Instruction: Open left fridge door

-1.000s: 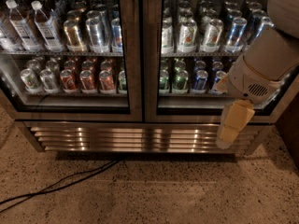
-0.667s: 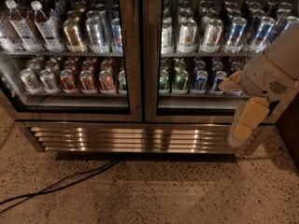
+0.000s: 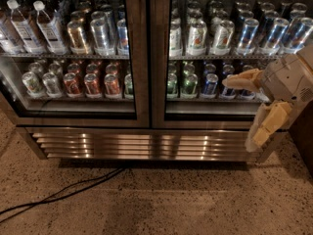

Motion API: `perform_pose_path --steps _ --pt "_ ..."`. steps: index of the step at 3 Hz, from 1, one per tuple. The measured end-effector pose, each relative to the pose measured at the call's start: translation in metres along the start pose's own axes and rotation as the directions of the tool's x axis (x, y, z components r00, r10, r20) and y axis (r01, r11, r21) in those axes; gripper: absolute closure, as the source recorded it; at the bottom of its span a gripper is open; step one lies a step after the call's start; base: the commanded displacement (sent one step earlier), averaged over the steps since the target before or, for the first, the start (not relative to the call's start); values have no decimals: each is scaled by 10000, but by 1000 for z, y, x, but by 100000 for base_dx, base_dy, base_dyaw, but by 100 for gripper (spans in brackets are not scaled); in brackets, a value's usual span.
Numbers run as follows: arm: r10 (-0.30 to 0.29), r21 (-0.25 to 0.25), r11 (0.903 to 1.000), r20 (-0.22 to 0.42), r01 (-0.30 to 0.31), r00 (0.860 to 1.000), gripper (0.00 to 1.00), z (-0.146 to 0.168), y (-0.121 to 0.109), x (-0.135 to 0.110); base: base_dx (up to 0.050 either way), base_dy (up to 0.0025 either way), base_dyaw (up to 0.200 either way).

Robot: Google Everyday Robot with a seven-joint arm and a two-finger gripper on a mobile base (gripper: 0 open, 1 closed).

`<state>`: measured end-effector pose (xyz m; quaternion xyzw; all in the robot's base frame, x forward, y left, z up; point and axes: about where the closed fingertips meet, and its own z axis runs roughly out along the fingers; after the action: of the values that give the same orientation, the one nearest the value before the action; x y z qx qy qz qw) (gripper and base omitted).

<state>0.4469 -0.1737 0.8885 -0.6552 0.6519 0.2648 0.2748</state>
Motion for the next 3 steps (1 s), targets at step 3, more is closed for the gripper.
perform_pose_path --steps 3 --pt "-839 -1522 9863 -1317 635 9877 0 79 40 -62 0 0 0"
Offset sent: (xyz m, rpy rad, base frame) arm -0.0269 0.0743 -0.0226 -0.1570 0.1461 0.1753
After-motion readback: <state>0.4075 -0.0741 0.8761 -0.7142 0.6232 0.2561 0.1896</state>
